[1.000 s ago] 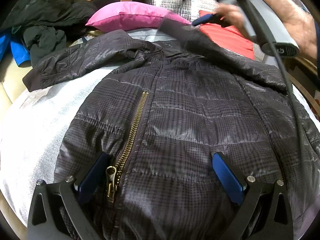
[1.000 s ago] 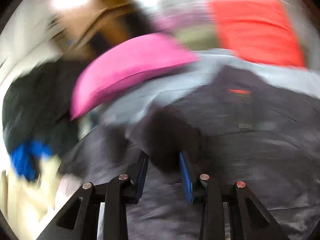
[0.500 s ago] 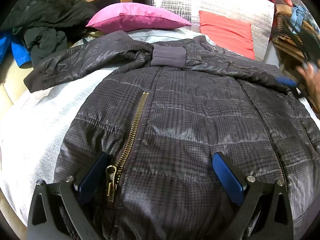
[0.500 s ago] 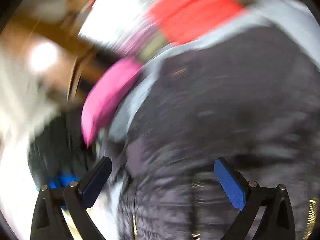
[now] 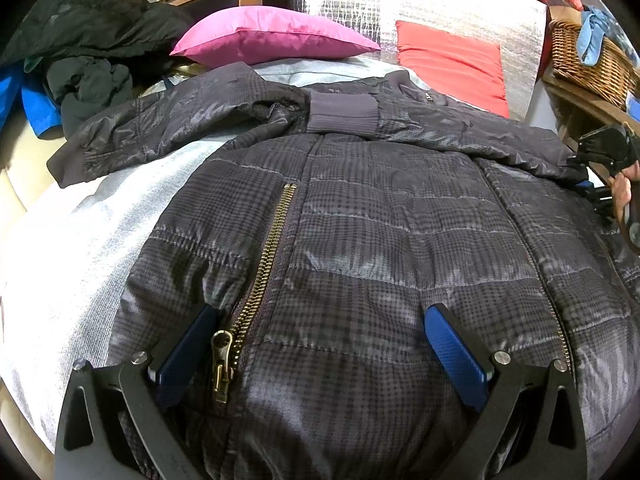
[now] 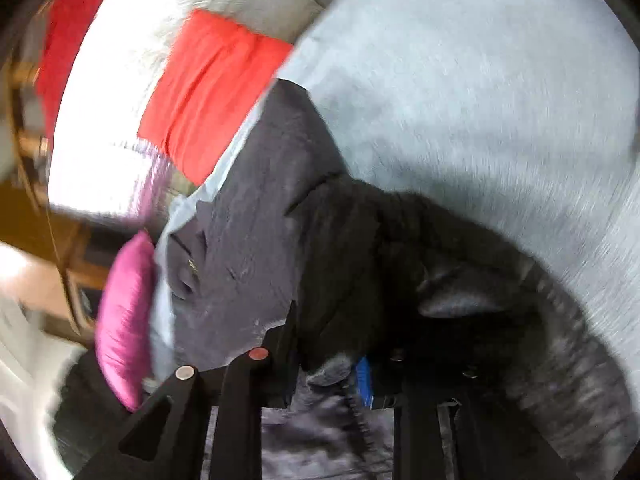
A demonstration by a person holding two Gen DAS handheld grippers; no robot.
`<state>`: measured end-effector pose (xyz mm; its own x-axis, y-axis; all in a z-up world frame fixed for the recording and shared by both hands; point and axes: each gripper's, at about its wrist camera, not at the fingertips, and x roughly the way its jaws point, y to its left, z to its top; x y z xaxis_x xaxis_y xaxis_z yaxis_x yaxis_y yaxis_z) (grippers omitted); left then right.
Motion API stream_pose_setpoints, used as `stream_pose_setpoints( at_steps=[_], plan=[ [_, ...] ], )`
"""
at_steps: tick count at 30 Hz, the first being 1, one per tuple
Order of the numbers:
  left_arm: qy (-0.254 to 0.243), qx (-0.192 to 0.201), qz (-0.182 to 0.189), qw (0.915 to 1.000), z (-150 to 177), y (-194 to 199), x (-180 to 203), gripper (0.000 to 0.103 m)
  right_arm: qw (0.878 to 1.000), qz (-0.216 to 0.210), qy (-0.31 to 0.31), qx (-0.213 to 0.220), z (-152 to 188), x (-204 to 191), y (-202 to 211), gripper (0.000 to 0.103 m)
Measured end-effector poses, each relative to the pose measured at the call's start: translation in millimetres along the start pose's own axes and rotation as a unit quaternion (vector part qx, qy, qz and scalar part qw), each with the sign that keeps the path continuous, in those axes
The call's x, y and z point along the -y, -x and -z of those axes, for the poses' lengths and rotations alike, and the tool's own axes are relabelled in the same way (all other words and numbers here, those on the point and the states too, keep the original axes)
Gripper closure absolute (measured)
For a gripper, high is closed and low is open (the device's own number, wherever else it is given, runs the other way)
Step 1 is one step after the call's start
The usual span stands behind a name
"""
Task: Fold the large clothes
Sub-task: 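Fold the held sleeve across the jacket body toward the collar with the right tool, then open the right tool to release the sleeve and lift away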
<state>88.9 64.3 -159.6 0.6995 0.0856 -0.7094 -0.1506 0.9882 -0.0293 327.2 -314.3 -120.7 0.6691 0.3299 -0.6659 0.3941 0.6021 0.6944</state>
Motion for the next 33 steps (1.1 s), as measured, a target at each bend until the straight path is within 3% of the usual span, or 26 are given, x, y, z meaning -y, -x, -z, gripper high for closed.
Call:
stream_pose_setpoints(
  at_steps=[3, 5, 7, 8, 13, 16, 19, 23, 26, 27, 28, 30, 33],
  plan=[
    [-0.002, -0.004, 0.001, 1.0, -3, -1, 0, 0.0, 1.0, 0.004, 0.02, 0.003, -4, -1, 2, 0.076],
    [-0.009, -0.015, -0.001, 0.9998, -7, -1, 0, 0.0, 0.998, -0.005, 0.045, -0.034, -6, -5, -7, 0.063],
    [-0.015, -0.032, 0.004, 0.9994, -12, 3, 1, 0.0, 0.996, -0.039, 0.061, -0.044, -5, -2, 2, 0.026],
    [-0.014, -0.039, 0.011, 0.9991, -17, 7, 1, 0.0, 0.995, -0.058, 0.064, -0.043, -5, -2, 13, 0.024],
    [0.004, 0.006, 0.05, 0.9987, -64, 41, -4, 0.0, 0.991, -0.075, 0.099, -0.042, -10, 4, 52, 0.023],
    [0.022, 0.009, 0.075, 0.9969, -103, 29, -4, 0.0, 0.99, -0.074, 0.117, -0.017, -24, 9, 77, 0.023],
    [0.037, -0.005, 0.078, 0.9963, -138, -7, 0, 0.0, 0.986, -0.02, 0.164, 0.008, -41, 2, 80, 0.023],
    [0.029, -0.004, 0.057, 0.9979, -178, -55, 24, 0.0, 0.963, 0.069, 0.259, -0.008, -47, -8, 43, 0.024],
    [0.002, -0.006, 0.044, 0.999, -197, -87, 46, 0.0, 0.953, 0.08, 0.292, -0.035, -51, -5, 24, 0.043],
    [-0.005, -0.009, 0.042, 0.9991, -198, -94, 50, 0.0, 0.949, 0.082, 0.301, -0.041, -48, -7, 18, 0.057],
    [-0.012, -0.032, 0.033, 0.9989, -201, -115, 57, 0.0, 0.944, 0.092, 0.313, -0.05, -46, -7, 12, 0.065],
    [-0.004, -0.06, 0.028, 0.9978, -198, -142, 58, 0.0, 0.939, 0.121, 0.318, -0.053, -46, -4, 5, 0.065],
    [-0.012, -0.094, 0.015, 0.9954, -188, -170, 58, 0.0, 0.944, 0.121, 0.302, -0.05, -49, 3, 4, 0.065]
  ],
)
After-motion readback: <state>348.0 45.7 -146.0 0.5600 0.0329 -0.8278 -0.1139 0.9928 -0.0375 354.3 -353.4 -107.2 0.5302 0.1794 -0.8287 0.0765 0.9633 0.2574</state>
